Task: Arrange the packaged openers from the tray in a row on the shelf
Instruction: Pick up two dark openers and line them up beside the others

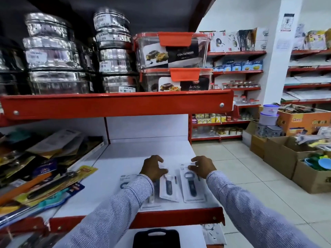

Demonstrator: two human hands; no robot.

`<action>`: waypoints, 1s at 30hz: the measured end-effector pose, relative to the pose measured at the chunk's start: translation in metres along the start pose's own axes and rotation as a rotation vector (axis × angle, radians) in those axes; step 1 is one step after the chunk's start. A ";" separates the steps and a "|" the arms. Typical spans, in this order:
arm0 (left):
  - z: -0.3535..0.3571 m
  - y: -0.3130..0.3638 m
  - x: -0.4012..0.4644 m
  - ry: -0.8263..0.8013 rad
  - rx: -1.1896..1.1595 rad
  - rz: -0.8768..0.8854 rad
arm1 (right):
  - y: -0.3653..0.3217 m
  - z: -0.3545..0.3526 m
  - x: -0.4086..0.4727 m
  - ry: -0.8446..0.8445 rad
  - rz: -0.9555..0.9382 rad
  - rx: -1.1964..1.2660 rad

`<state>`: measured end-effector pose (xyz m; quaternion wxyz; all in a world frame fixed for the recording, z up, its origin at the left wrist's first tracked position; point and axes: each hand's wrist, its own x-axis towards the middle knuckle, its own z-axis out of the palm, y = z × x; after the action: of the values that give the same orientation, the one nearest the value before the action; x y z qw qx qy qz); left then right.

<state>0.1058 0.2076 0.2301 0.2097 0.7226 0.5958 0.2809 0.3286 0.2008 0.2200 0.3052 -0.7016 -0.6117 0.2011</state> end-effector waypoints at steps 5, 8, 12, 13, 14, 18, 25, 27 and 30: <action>-0.015 0.004 0.005 -0.296 0.320 0.181 | -0.011 -0.014 -0.004 -0.192 -0.183 -0.254; -0.019 0.008 0.004 -0.504 0.477 0.196 | -0.031 -0.018 -0.013 -0.469 -0.234 -0.543; -0.018 0.002 -0.004 -0.588 0.481 0.165 | -0.034 -0.014 -0.022 -0.548 -0.240 -0.669; -0.018 0.002 -0.006 -0.578 0.470 0.168 | -0.032 -0.015 -0.023 -0.546 -0.248 -0.658; -0.019 0.002 -0.010 -0.574 0.461 0.176 | -0.030 -0.016 -0.025 -0.549 -0.255 -0.650; -0.021 0.006 -0.024 -0.566 0.457 0.202 | -0.025 -0.020 -0.030 -0.558 -0.275 -0.644; -0.016 0.003 -0.040 -0.537 0.404 0.265 | -0.031 -0.030 -0.048 -0.639 -0.262 -0.733; -0.015 0.002 -0.043 -0.532 0.401 0.271 | -0.031 -0.031 -0.050 -0.658 -0.261 -0.734; -0.013 0.001 -0.044 -0.539 0.403 0.267 | -0.028 -0.030 -0.051 -0.653 -0.261 -0.713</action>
<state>0.0920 0.1636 0.2335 0.1739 0.8690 0.4629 -0.0178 0.3188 0.1469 0.2567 -0.1385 -0.5803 -0.7886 0.1489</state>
